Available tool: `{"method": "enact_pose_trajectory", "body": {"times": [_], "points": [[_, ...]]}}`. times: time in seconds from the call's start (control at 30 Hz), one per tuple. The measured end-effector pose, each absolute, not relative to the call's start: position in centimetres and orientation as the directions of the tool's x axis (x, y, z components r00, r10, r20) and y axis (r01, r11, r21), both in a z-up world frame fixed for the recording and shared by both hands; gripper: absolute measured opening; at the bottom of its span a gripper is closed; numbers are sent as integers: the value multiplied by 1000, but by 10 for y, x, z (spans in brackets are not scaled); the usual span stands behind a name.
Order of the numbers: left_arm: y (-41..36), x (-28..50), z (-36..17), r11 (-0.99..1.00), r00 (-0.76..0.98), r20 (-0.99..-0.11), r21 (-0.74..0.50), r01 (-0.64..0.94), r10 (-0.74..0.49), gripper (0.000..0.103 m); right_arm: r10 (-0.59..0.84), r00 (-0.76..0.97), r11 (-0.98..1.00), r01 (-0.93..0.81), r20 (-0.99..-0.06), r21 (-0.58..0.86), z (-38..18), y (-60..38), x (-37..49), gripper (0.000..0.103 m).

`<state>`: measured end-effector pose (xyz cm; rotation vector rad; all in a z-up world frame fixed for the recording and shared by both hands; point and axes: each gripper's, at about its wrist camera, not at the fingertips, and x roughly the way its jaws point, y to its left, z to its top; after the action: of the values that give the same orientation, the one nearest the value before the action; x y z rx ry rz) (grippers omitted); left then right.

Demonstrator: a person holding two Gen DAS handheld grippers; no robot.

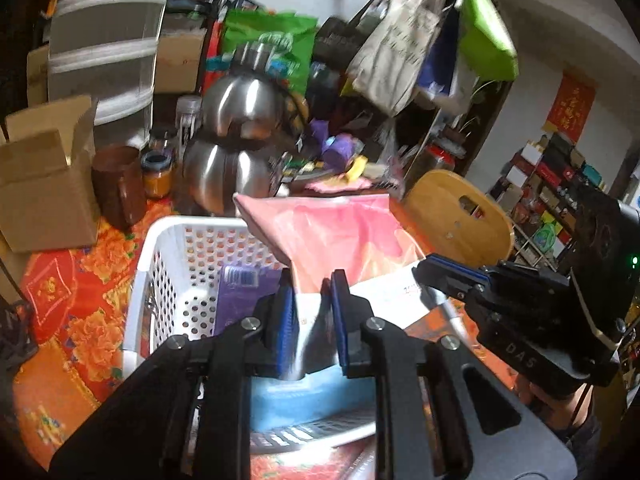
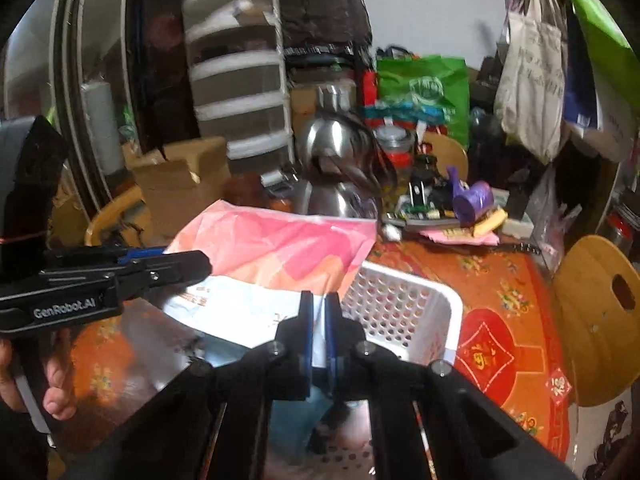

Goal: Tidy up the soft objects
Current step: 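Lower the pink packet into the basket and open the left tool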

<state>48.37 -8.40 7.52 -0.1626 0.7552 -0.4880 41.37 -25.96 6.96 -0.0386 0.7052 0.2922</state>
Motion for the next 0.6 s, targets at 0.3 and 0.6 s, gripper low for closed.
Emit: {"method": "enact_pose_trajectory", "body": {"times": [0.3, 0.6], "points": [[-81, 508, 34, 930, 615, -700, -224, 293, -363, 68, 210, 681, 973, -217, -701, 80, 33, -276, 429, 5], [-86, 488, 33, 940, 623, -711, -178, 290, -327, 76, 220, 696, 971, -223, -683, 85, 39, -276, 413, 68]]}}
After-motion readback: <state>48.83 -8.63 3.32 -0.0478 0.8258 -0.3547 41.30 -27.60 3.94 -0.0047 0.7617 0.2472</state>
